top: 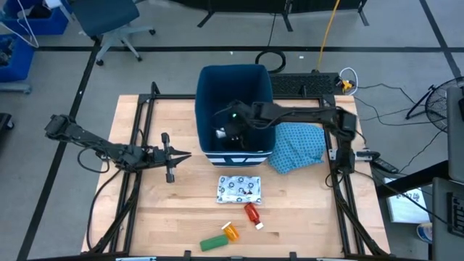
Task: Pick & place medical supplies in basket/bin
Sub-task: Put the white medicine bottle into the blue bin
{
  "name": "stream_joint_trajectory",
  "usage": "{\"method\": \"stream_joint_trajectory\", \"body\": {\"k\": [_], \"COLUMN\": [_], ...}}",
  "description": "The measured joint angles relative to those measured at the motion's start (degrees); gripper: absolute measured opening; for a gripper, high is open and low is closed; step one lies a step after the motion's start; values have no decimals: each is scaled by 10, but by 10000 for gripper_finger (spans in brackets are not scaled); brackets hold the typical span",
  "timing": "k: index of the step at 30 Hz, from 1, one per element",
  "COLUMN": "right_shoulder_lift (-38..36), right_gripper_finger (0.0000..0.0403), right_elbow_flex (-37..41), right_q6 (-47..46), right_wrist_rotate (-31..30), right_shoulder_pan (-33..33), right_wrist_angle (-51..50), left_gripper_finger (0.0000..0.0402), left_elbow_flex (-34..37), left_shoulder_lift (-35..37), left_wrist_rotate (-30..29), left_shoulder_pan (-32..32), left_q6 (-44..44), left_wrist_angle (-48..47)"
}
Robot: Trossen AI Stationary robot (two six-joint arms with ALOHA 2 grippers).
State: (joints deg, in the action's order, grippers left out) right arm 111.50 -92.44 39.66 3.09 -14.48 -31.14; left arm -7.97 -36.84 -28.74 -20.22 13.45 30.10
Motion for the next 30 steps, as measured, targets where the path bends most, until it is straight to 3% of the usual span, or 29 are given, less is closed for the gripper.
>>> {"method": "stream_joint_trajectory", "body": {"k": [8, 14, 21, 30], "right_shoulder_lift": [106, 143, 132, 76], "right_gripper_finger": [169, 171, 178, 237], "right_elbow_flex": [0, -2, -1, 3], "right_q6": [-35, -38, -48, -65], "right_wrist_rotate": [6, 8, 15, -2], "right_shoulder_pan": [21, 22, 17, 14], "right_wrist_angle": [-10, -19, -7, 2], "left_gripper_finger": [35, 35, 35, 35], "left_elbow_flex": [0, 0, 0, 0], "left_shoulder_lift": [0, 0, 0, 0], "left_wrist_rotate": [2, 2, 2, 2], "left_shoulder_pan": [0, 0, 0, 0], "left_q6": [-1, -7, -17, -20], "left_wrist_angle": [-1, -4, -9, -22]}}
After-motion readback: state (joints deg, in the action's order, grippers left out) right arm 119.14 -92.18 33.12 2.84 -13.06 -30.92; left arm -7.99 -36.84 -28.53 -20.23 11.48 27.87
